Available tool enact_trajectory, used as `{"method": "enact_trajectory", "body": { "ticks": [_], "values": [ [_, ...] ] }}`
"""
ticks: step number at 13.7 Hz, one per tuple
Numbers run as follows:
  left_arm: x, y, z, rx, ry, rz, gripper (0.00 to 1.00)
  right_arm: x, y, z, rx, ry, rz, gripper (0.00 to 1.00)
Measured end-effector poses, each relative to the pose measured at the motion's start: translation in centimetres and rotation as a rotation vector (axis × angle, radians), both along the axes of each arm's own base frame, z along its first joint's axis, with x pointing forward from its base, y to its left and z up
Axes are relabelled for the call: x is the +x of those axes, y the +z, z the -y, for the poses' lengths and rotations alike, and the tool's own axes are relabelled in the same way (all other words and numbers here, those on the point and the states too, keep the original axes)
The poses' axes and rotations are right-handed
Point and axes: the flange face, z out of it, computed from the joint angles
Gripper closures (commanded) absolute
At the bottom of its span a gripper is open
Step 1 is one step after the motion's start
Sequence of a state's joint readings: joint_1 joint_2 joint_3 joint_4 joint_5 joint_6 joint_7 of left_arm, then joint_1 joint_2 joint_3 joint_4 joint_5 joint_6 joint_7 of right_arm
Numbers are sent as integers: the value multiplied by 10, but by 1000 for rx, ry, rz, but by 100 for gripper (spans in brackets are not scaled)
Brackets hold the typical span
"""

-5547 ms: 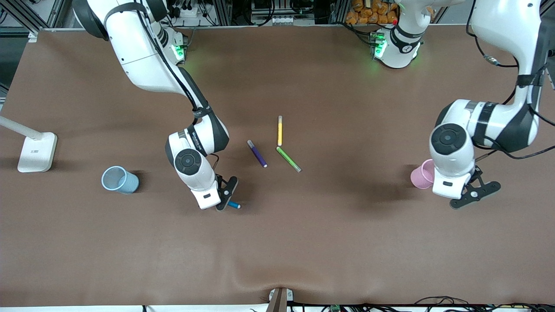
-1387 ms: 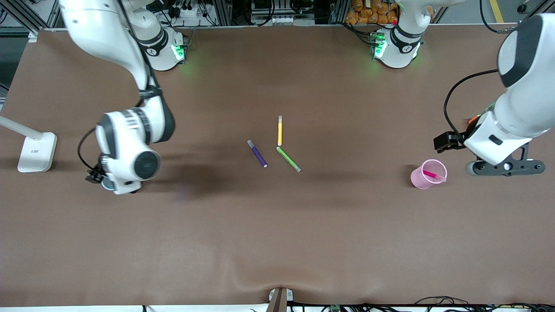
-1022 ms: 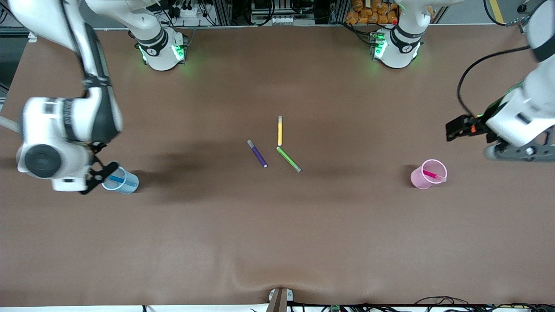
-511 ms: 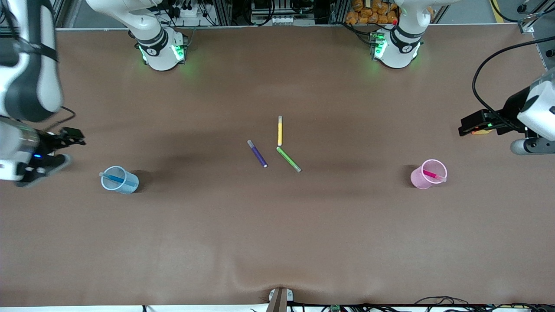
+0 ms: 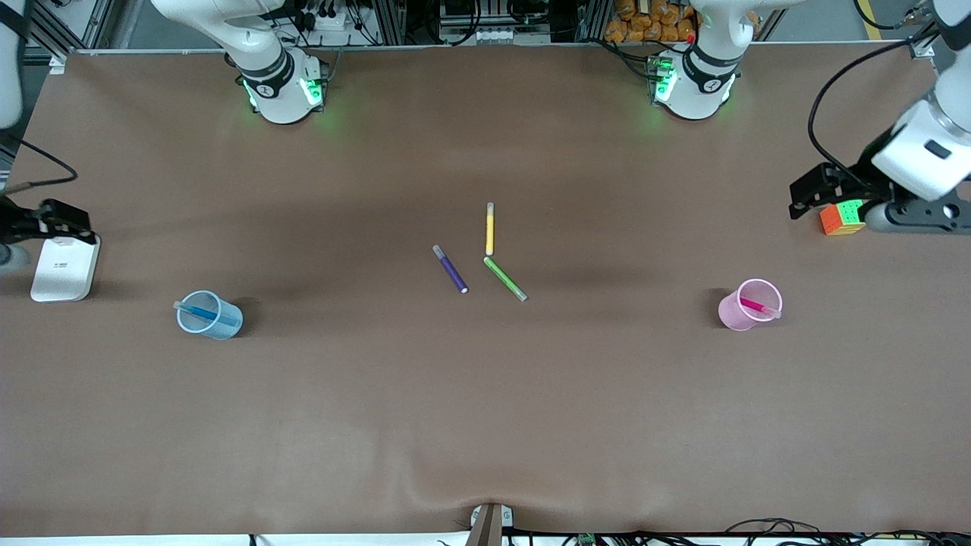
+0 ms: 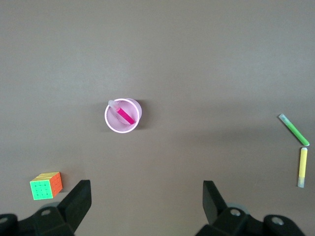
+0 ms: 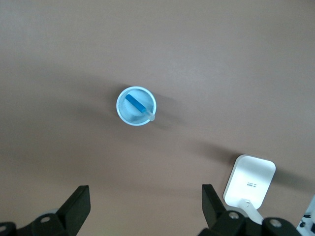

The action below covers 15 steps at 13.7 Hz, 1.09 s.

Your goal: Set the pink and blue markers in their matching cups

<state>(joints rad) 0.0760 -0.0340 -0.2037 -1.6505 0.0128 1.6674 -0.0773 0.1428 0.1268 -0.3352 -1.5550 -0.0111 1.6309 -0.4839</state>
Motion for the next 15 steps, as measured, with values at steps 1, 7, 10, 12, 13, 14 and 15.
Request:
{"method": "enact_trajectory", "body": {
  "ticks": [1, 7, 10, 12, 13, 14, 15],
  "values": [
    [-5, -2, -2, 4, 0, 0, 0, -5, 8, 2, 6, -44, 9, 0],
    [-3, 10, -10, -53, 12, 15, 0, -21, 27, -28, 23, -159, -31, 0],
    [1, 29, -19, -69, 30, 53, 0, -30, 34, -40, 36, -140, -60, 0],
    [0, 37, -19, -71, 29, 68, 0, -38, 43, -43, 40, -136, -66, 0],
    [0, 40, -19, -71, 29, 71, 0, -42, 46, -44, 41, -135, -73, 0],
    [0, 41, -19, -71, 28, 68, 0, -47, 50, -45, 42, -132, -83, 0],
    [-2, 40, -19, -69, 26, 52, 0, -51, 53, -48, 43, -128, -94, 0]
  ]
}}
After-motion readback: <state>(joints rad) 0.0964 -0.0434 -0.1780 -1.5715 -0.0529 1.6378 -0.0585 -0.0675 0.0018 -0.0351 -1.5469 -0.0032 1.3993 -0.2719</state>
